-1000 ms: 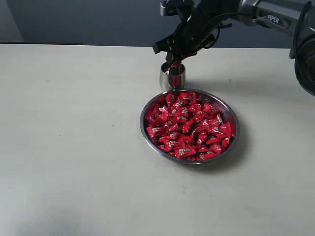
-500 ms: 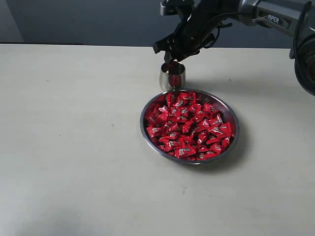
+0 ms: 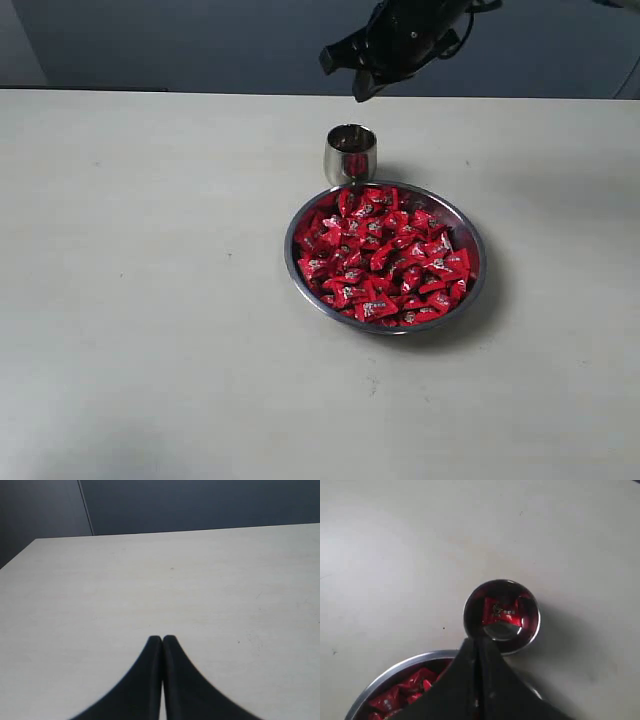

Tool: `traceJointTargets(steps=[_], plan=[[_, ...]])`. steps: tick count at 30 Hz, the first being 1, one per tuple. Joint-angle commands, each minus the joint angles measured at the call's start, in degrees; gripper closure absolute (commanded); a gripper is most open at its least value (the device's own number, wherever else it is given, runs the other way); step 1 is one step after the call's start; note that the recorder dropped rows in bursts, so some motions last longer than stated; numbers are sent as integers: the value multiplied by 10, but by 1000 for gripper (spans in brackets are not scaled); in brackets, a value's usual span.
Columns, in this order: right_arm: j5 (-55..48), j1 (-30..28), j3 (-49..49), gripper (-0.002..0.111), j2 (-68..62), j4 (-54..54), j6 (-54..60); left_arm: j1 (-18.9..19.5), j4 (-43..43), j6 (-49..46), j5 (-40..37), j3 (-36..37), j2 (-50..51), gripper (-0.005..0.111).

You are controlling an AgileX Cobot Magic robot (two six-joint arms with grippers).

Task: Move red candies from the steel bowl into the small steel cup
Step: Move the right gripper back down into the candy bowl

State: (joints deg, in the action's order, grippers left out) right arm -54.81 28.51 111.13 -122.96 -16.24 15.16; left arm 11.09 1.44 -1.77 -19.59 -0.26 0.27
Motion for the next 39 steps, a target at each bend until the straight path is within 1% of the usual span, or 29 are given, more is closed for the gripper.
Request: traceJointTargets(steps=[1, 5, 7, 12, 15, 19, 20, 22, 27, 29, 34, 39], plan=[[107, 1, -159, 109, 92, 5, 0, -4, 1, 1, 4, 3, -3, 106], [214, 1, -320, 109, 187, 4, -9, -4, 1, 1, 4, 3, -3, 106], [246, 1, -380, 109, 217, 3, -9, -4, 1, 1, 4, 3, -3, 106], [254, 1, -463, 109, 238, 3, -9, -4, 1, 1, 4, 3, -3, 106], [252, 1, -476, 109, 226, -5, -9, -4, 1, 1, 4, 3, -3, 106], [246, 1, -476, 109, 208, -64, -2, -4, 1, 1, 4, 3, -3, 106], [244, 1, -476, 107, 205, -77, -1, -4, 1, 1, 4, 3, -3, 106], [238, 1, -476, 101, 196, -88, -1, -4, 1, 1, 4, 3, -3, 106], [214, 1, -476, 78, 164, -139, -5, -4, 1, 1, 4, 3, -3, 106], [212, 1, -476, 73, 149, -160, -6, -4, 1, 1, 4, 3, -3, 106], [212, 1, -474, 73, 124, -165, -32, -4, 1, 1, 4, 3, -3, 106], [229, 1, -474, 73, 120, -192, -32, -4, 1, 1, 4, 3, -3, 106]])
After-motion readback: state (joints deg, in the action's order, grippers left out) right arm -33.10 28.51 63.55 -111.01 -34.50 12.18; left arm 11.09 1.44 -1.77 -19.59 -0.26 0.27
